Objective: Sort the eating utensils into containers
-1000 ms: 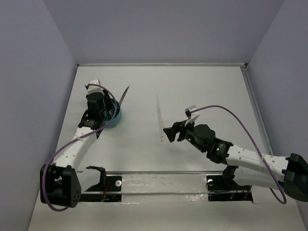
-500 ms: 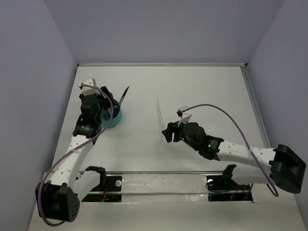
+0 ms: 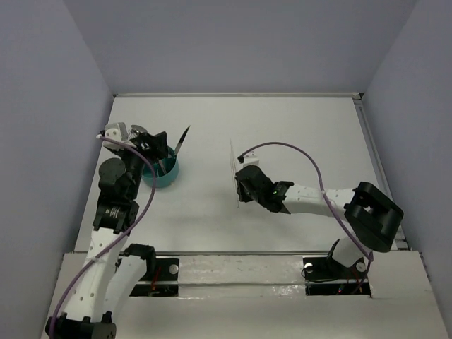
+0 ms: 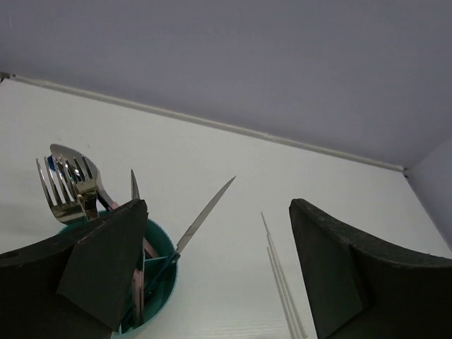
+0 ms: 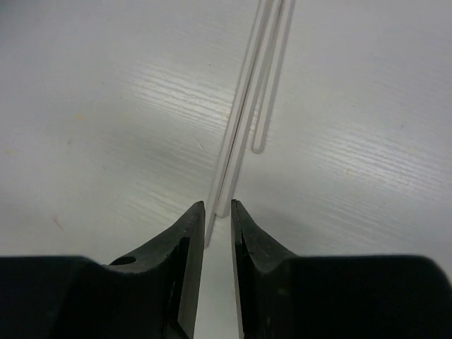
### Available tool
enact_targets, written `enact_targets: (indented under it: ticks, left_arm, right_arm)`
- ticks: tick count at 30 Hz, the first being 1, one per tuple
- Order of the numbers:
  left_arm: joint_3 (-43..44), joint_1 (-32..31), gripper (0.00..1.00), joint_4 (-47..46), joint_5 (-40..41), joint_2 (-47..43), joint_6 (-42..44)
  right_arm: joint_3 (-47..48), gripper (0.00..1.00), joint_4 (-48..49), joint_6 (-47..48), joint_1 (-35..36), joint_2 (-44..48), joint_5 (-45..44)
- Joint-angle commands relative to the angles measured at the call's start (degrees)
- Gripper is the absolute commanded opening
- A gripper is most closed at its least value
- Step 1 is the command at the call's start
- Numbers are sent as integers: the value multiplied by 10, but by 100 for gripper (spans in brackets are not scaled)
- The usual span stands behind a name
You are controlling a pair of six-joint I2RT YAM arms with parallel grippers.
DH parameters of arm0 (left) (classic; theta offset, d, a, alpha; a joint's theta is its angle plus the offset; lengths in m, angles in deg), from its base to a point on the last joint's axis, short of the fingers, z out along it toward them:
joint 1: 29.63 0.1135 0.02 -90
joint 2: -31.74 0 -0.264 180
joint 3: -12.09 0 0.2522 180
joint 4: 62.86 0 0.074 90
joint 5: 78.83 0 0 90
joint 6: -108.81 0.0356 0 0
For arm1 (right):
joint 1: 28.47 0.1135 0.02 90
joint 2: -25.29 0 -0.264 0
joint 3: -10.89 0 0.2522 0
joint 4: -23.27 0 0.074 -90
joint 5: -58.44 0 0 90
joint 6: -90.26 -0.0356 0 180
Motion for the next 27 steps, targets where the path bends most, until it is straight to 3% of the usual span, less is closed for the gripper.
enact_targets:
  ticks: [1, 10, 27]
  left_arm:
    - [-3, -2, 85, -22, -37, -55, -17]
    - [1, -2, 91, -19, -72, -83, -32]
    - [2, -7, 91, -20, -99, -81, -46]
  right_arm:
    - [60, 27, -73, -13, 1, -45, 5]
    - [94, 38, -123, -40, 1, -91, 20]
    - [113, 34, -136, -80, 22, -137, 37]
